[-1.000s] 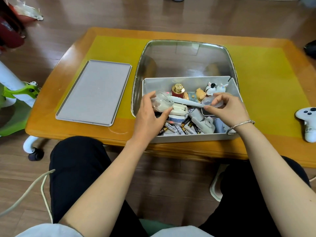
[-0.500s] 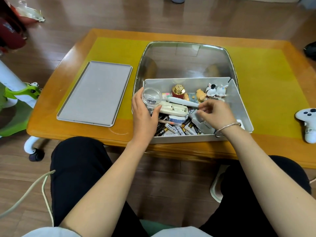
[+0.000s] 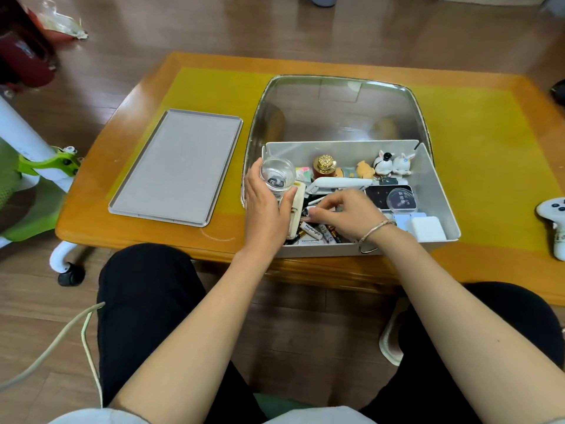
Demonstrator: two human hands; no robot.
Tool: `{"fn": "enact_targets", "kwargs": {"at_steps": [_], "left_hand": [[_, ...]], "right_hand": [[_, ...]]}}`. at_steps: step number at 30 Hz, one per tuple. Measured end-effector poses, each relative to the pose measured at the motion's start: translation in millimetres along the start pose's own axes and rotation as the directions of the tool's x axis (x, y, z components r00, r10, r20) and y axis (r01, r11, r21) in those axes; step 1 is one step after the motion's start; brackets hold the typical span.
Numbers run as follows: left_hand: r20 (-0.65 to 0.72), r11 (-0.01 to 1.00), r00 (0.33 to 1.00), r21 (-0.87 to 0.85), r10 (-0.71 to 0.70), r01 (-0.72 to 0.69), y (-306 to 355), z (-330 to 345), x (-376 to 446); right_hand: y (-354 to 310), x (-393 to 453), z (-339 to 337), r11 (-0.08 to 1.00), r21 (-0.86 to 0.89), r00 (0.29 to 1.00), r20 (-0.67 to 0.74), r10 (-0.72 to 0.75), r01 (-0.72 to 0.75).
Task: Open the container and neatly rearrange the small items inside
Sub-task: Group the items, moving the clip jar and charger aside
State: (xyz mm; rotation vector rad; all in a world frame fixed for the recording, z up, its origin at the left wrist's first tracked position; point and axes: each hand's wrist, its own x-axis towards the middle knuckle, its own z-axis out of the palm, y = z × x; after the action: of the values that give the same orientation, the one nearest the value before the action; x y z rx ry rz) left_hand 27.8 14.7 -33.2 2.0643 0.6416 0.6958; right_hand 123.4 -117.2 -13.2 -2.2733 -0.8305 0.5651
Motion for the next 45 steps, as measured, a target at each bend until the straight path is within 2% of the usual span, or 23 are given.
{"fn": "enact_targets", "kwargs": {"at_steps": [3, 5, 6, 11, 14, 19, 20, 22, 24, 26, 28, 31, 33, 35, 39, 42, 45], "left_hand": [[0.009, 1.0, 1.0, 0.015, 0.004, -0.004, 0.4, -0.2, 0.0], [0.004, 1.0, 1.0, 0.02, -0.004, 0.004, 0.3, 0.3, 0.3], [0.002, 1.0, 1.0, 0.023, -0.006, 0.006, 0.3, 0.5, 0.4], [0.006, 0.999, 1.0, 0.044, -0.005, 0.005, 0.0, -0.2, 0.8], [0.006, 0.999, 1.0, 0.05, -0.001, 0.001, -0.1, -0.6, 0.5], [0.001, 0.999, 1.0, 0.042, -0.001, 0.001, -0.6, -0.3, 0.4], [0.001, 0.999, 1.0, 0.035, -0.006, 0.006, -0.8, -0.4, 0.7], [0.0, 1.0, 1.0, 0.02, -0.014, 0.014, -1.3, -0.7, 1.0], [-0.005, 1.0, 1.0, 0.011, -0.015, 0.015, -1.6, -0.4, 1.3], [-0.006, 1.0, 1.0, -0.01, -0.023, 0.023, -2.3, -0.2, 1.6], [0.001, 0.999, 1.0, -0.031, -0.029, 0.029, -2.9, 0.0, 2.6], [0.001, 0.998, 0.999, -0.055, -0.038, 0.039, -3.6, 0.0, 3.1], [0.001, 0.999, 1.0, -0.043, -0.03, 0.03, -3.6, 0.4, 2.8], [-0.001, 1.0, 1.0, -0.018, -0.011, 0.011, -4.0, 1.1, 2.6], [-0.013, 1.0, 1.0, 0.021, -0.001, 0.001, -3.9, 1.8, 3.0], [-0.01, 0.999, 1.0, 0.046, 0.005, -0.005, -4.0, 1.7, 3.3], [-0.006, 0.998, 1.0, 0.066, 0.002, -0.002, -4.4, 1.8, 3.1]], "right_hand": [[17.3, 1.7, -15.9, 0.998, 0.025, 0.972, -0.226, 0.063, -0.059], [31.4, 3.7, -26.5, 0.989, -0.077, 0.923, -0.374, 0.089, -0.126], [37.8, 6.2, -30.6, 0.977, -0.15, 0.911, -0.405, 0.079, -0.151], [45.7, 26.8, -30.0, 0.9, -0.412, 0.974, -0.219, 0.056, -0.144], [41.5, 34.1, -27.3, 0.852, -0.501, 0.976, -0.212, 0.046, -0.149], [41.3, 23.2, -30.7, 0.856, -0.515, 0.972, -0.223, -0.079, -0.049], [40.2, 20.1, -32.2, 0.872, -0.489, 0.97, -0.217, -0.107, -0.013], [34.2, 12.1, -36.0, 0.943, -0.324, 0.963, -0.225, -0.146, 0.068], [27.1, 2.4, -39.8, 0.978, -0.168, 0.976, -0.161, -0.148, 0.121], [22.1, -7.2, -41.7, 0.988, -0.102, 0.992, -0.034, -0.119, 0.115], [19.1, -12.7, -44.8, 0.997, -0.003, 0.997, 0.026, -0.071, 0.071], [23.1, -3.6, -48.6, 0.991, 0.135, 0.994, -0.104, 0.014, 0.0], [28.9, 10.4, -47.5, 0.999, 0.006, 0.974, -0.223, 0.05, -0.05], [30.6, 23.9, -43.4, 0.988, -0.129, 0.97, -0.237, 0.057, -0.09], [32.4, 46.6, -27.4, 0.939, -0.337, 0.995, -0.097, 0.032, -0.063], [31.0, 55.0, -20.6, 0.924, -0.375, 0.997, -0.046, 0.063, -0.076], [28.8, 57.3, -13.7, 0.864, -0.503, 0.996, 0.055, 0.066, -0.029]]}}
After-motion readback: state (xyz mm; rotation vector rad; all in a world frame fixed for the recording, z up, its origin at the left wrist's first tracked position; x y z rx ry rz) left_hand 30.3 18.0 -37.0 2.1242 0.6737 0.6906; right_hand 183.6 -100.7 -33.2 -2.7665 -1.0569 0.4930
